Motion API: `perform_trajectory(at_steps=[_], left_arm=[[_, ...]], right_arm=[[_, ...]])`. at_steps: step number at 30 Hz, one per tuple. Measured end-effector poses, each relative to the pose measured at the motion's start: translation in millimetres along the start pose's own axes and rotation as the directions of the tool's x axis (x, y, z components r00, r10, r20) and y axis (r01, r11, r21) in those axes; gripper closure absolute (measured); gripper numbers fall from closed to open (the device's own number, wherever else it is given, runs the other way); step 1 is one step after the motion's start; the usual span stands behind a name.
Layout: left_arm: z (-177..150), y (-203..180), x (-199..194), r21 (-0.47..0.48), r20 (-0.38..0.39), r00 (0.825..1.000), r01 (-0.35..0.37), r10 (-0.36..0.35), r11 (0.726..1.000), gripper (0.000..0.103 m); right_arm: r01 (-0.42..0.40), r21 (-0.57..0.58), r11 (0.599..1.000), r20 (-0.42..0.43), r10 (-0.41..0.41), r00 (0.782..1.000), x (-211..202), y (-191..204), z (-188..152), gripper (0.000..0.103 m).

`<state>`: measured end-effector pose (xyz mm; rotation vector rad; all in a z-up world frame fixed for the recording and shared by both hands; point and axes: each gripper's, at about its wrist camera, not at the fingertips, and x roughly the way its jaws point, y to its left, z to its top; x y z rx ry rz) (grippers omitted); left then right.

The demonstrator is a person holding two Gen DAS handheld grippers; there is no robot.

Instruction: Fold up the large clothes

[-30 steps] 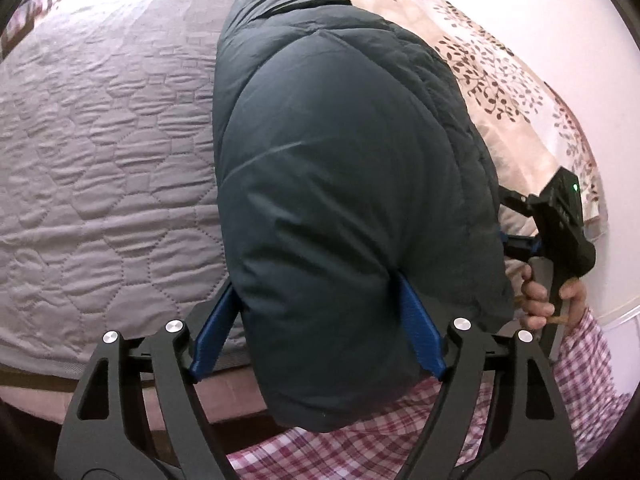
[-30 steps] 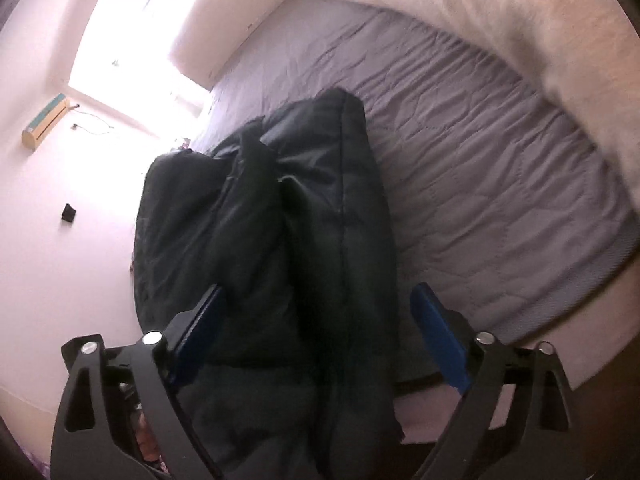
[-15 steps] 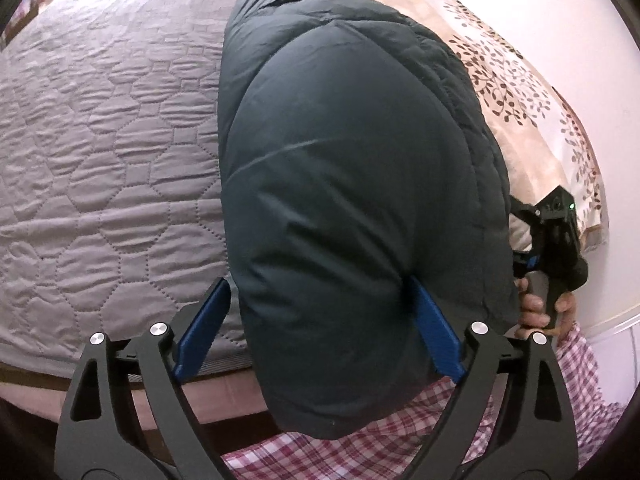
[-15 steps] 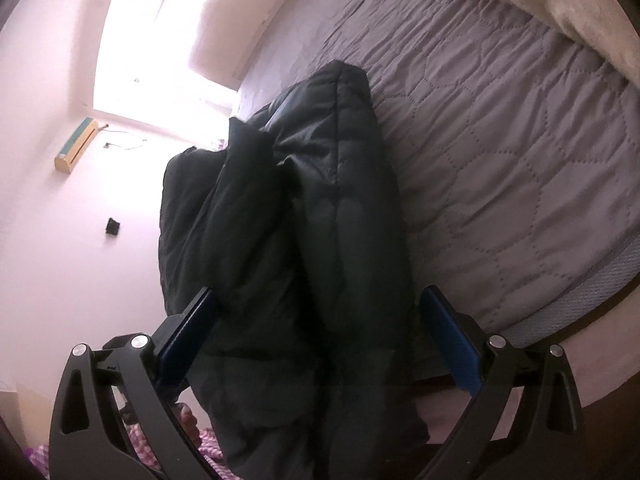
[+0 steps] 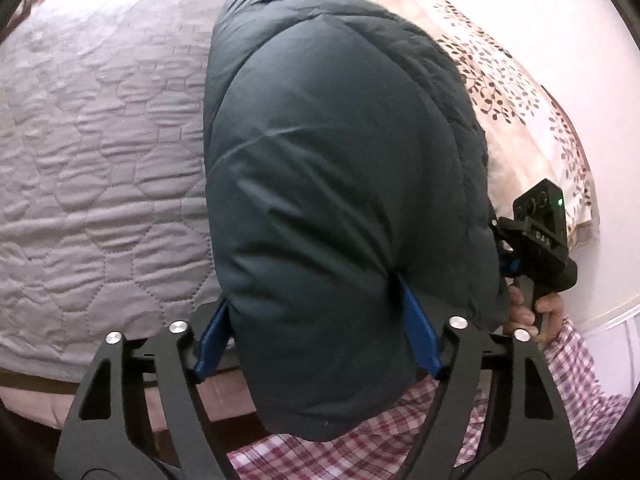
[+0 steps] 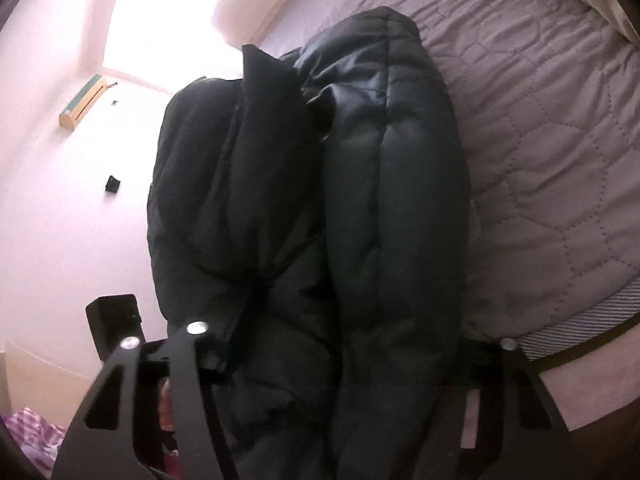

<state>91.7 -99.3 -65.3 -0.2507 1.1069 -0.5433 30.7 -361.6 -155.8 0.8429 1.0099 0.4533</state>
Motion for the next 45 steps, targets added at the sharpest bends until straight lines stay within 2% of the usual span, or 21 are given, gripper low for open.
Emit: perform_trajectory(at_steps=[3, 10, 15, 22, 26, 29, 38, 40, 43, 45], left_arm=[[1, -1, -6, 0.024, 0.027, 1.0, -0.012, 0.012, 1.0, 0.035], [18, 14, -28, 0.04, 0.108, 0.994, -0.039, 0.035, 0.998, 0.04], [35, 47, -55, 0.013, 0.176, 0.981, -0.087, 0.084, 0.996, 0.041], [48, 115, -94, -0.092, 0.241, 0.955, -0.153, 0.172, 0.984, 0.042], [46, 144, -104, -0.137, 0.251, 0.946, -0.175, 0.205, 0.975, 0.042], [41, 160, -105, -0.155, 0.247, 0.948, -0.167, 0.202, 0.974, 0.042], [37, 153, -97, -0.121, 0.255, 0.947, -0.169, 0.195, 0.978, 0.041], [37, 152, -97, -0.132, 0.254, 0.947, -0.169, 0.198, 0.977, 0.039], [36, 150, -98, -0.147, 0.25, 0.944, -0.182, 0.215, 0.972, 0.036], [35, 147, -100, -0.146, 0.25, 0.94, -0.202, 0.234, 0.968, 0.033]], right_arm=[[0.031, -0.049, 0.998, 0.022, -0.029, 0.999, -1, 14, -8, 0.057], [0.083, -0.177, 0.981, 0.077, -0.07, 0.995, 14, 58, -7, 0.063], [0.089, -0.242, 0.966, 0.054, -0.078, 0.995, 53, 88, 2, 0.063], [0.053, -0.305, 0.951, -0.004, -0.057, 0.998, 114, 125, 13, 0.063], [0.046, -0.34, 0.939, -0.034, -0.061, 0.998, 140, 140, 20, 0.063], [0.061, -0.361, 0.93, -0.046, -0.083, 0.996, 150, 144, 15, 0.063], [0.081, -0.314, 0.946, -0.024, -0.093, 0.995, 151, 150, 9, 0.064], [0.09, -0.286, 0.954, -0.024, -0.101, 0.995, 153, 150, 11, 0.061], [0.126, -0.26, 0.957, -0.014, -0.134, 0.991, 152, 147, 12, 0.051], [0.188, -0.254, 0.949, 0.011, -0.191, 0.982, 149, 149, 13, 0.036]])
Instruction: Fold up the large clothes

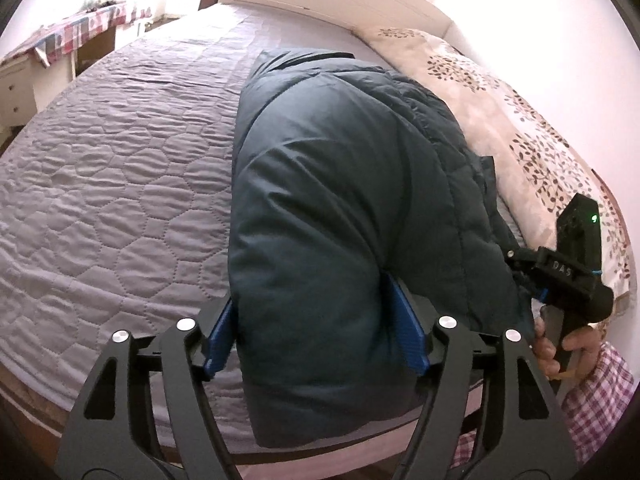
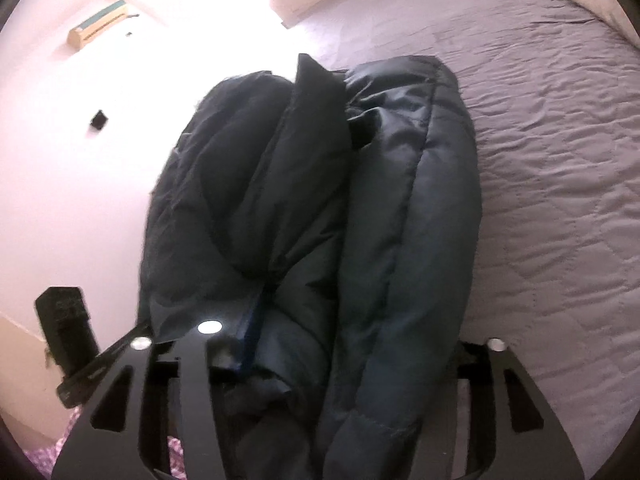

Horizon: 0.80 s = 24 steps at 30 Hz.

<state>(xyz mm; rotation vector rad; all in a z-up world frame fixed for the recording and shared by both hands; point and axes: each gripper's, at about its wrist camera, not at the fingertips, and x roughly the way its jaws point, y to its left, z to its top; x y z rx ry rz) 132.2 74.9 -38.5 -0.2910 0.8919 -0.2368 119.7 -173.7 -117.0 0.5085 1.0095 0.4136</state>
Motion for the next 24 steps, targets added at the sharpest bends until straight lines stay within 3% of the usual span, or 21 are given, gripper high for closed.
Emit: perform_trajectory(at_steps=[4, 7, 8, 9, 10, 12, 14, 16, 18, 24], left_arm=[[-1, -2, -13, -0.001, 0.018, 0.999, -0.03, 0.03, 1.0, 0.033], [-5, -2, -26, 0.001, 0.047, 0.998, -0.041, 0.041, 0.999, 0.033], [-6, -2, -30, 0.005, 0.055, 0.997, -0.045, 0.044, 0.999, 0.033], [-7, -3, -34, 0.01, 0.065, 0.997, -0.051, 0.05, 0.999, 0.033], [-9, -5, -39, 0.019, 0.075, 0.996, -0.056, 0.054, 0.998, 0.033], [-12, -9, -45, 0.034, 0.087, 0.994, -0.064, 0.061, 0.997, 0.033], [-16, -14, -50, 0.058, 0.093, 0.992, -0.086, 0.08, 0.995, 0.033], [-21, -15, -54, 0.065, 0.088, 0.992, -0.098, 0.092, 0.993, 0.033], [-26, -14, -57, 0.056, 0.083, 0.992, -0.096, 0.091, 0.994, 0.033], [-37, -10, -66, 0.037, 0.061, 0.994, -0.098, 0.096, 0.994, 0.033]], right_arm=[[0.067, -0.001, 0.998, 0.042, -0.067, 0.997, -17, 3, 2, 0.032], [0.138, -0.043, 0.989, 0.18, -0.128, 0.975, -53, 13, -3, 0.032], [0.159, -0.058, 0.986, 0.212, -0.144, 0.967, -62, 17, -5, 0.038], [0.176, -0.088, 0.98, 0.243, -0.15, 0.958, -71, 24, -9, 0.052], [0.178, -0.131, 0.975, 0.251, -0.141, 0.958, -78, 33, -12, 0.057], [0.149, -0.199, 0.969, 0.24, -0.099, 0.966, -82, 49, -19, 0.081], [0.106, -0.27, 0.957, 0.176, -0.06, 0.983, -75, 62, -30, 0.093], [0.111, -0.298, 0.948, 0.09, -0.088, 0.992, -55, 65, -41, 0.096], [0.15, -0.284, 0.947, -0.01, -0.16, 0.987, -24, 50, -50, 0.103], [0.131, -0.163, 0.978, -0.055, -0.141, 0.988, -3, 23, -47, 0.103]])
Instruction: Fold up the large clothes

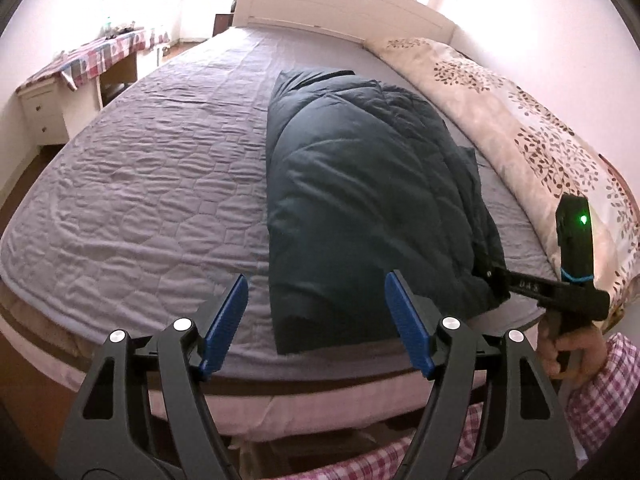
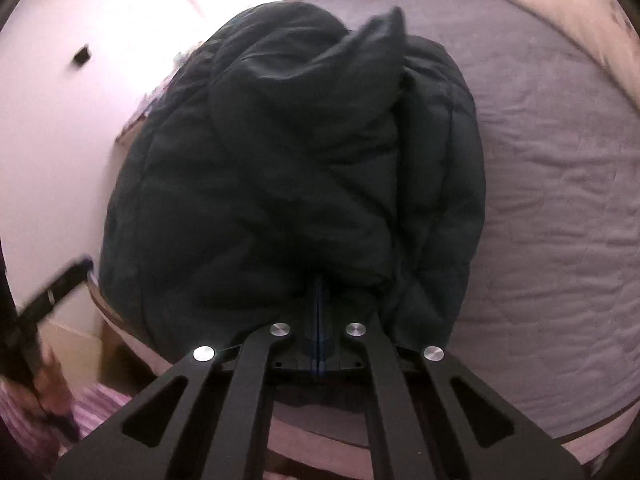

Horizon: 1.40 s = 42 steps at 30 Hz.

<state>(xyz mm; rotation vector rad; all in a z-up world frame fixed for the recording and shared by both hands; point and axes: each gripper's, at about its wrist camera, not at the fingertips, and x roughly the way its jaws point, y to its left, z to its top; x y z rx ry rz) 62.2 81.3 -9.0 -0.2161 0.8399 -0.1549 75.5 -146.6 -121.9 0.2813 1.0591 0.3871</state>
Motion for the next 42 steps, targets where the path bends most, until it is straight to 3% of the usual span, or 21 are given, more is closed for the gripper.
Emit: perform_trajectory(at_steps=[8, 18, 32, 42], left_arm=[[-17, -5, -4, -0.017, -0.047, 0.997, -0.06, 0.06, 0.998, 0.032], [-35, -24, -2, 0.048, -0.07, 0.988, -0.137, 0.14, 0.989, 0.032], [-46, -38, -5, 0.077, -0.079, 0.983, -0.157, 0.163, 0.985, 0.032], [-53, -44, -9, 0.087, -0.082, 0.984, -0.151, 0.158, 0.985, 0.032]], right_arm=[[0.055, -0.028, 0.998, 0.029, -0.054, 0.998, -13, 17, -5, 0.103], [0.111, -0.109, 0.988, 0.089, -0.102, 0.991, -44, 44, -22, 0.103], [0.113, -0.115, 0.987, 0.089, -0.103, 0.991, -68, 58, -61, 0.103], [0.17, -0.101, 0.98, 0.044, -0.166, 0.985, -56, 62, -93, 0.103]])
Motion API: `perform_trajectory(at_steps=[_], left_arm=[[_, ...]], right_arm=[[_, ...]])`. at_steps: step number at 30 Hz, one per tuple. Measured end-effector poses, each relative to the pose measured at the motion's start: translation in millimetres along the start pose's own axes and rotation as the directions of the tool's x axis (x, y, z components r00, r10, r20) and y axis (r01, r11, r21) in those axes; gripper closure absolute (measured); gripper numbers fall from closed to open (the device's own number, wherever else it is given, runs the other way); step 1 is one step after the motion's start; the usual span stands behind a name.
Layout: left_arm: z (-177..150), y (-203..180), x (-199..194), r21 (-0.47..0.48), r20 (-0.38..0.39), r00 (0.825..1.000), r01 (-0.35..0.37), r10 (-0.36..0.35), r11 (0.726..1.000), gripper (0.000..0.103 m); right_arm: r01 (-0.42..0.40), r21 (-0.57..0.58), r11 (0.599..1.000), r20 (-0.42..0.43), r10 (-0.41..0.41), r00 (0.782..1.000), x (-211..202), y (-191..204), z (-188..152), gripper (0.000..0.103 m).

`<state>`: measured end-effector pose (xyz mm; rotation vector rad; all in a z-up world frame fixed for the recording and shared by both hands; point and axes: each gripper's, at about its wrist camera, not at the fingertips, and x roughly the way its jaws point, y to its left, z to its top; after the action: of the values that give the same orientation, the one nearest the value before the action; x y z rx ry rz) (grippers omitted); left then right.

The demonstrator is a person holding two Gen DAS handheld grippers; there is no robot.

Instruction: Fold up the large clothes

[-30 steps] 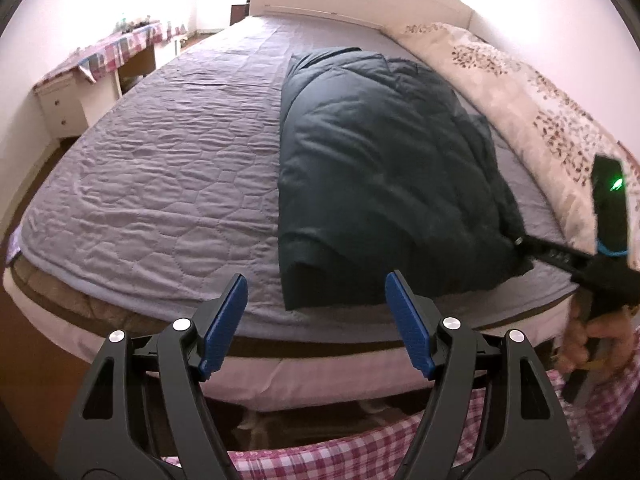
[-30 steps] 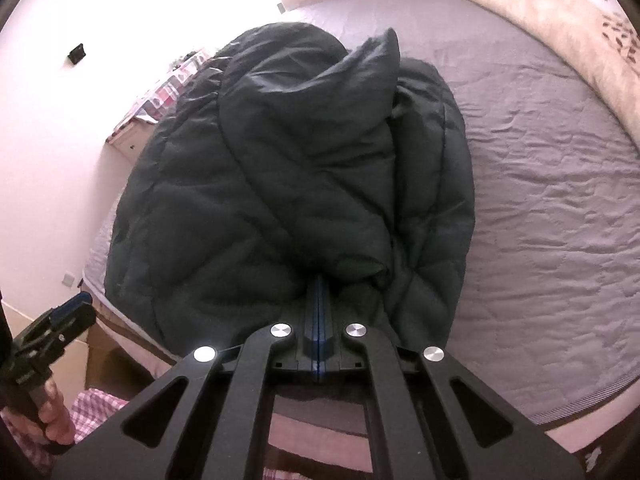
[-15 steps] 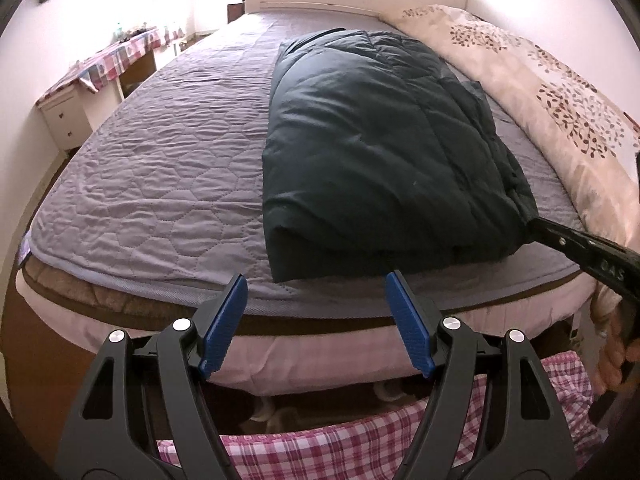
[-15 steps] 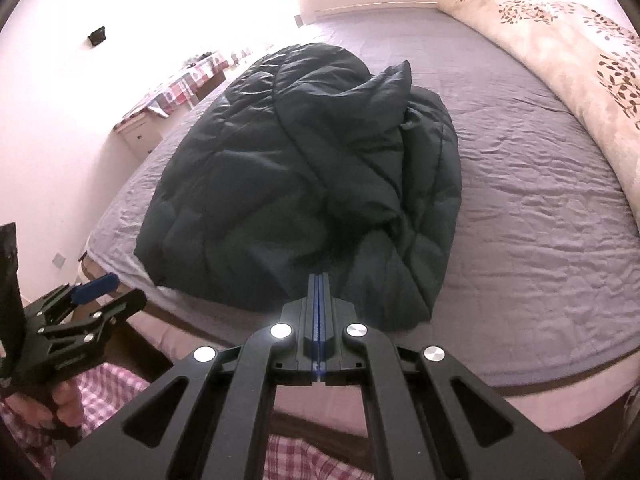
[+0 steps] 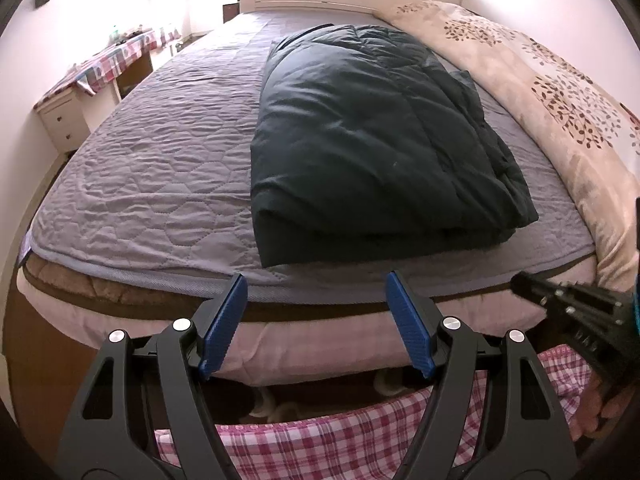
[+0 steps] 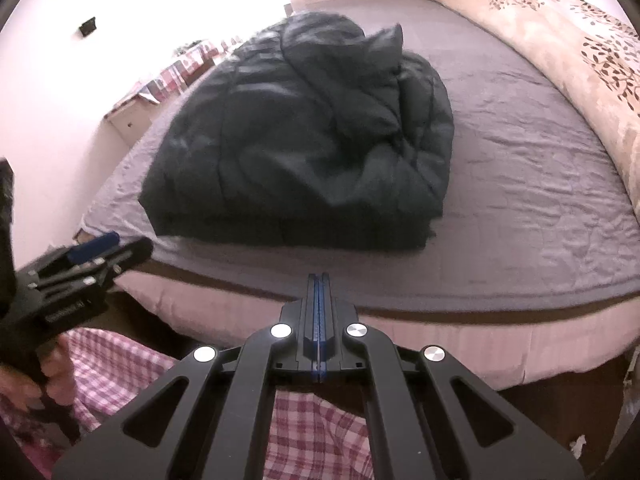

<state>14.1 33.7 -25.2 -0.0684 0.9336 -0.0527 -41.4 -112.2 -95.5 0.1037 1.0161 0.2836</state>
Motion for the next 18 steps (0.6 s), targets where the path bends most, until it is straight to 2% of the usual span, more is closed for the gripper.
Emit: perform_trajectory(at_steps=[4, 16, 17, 18], left_arm=[[-3.3, -0.5, -1.1, -0.002, -0.004, 1.0, 0.004, -0.004, 1.0, 0.032], [-8.4, 0.8, 0.7, -0.008, -0.021, 1.0, 0.014, -0.014, 1.0, 0.031], [-8.1, 0.6, 0.8, -0.008, -0.021, 1.0, 0.014, -0.014, 1.0, 0.03], [-8.5, 0.9, 0.4, -0.008, -0.021, 1.0, 0.014, -0.014, 1.0, 0.03]], right_arm=[[0.001, 0.021, 1.0, -0.04, 0.0, 0.999, 6.7, -0.8, -6.1, 0.103], [0.039, 0.013, 0.999, -0.061, -0.039, 0.997, 7.0, 3.4, -8.6, 0.103], [0.039, 0.013, 0.999, -0.063, -0.038, 0.997, 7.7, 4.2, -9.6, 0.1], [0.037, 0.013, 0.999, -0.062, -0.037, 0.997, 7.4, 4.5, -9.8, 0.072]])
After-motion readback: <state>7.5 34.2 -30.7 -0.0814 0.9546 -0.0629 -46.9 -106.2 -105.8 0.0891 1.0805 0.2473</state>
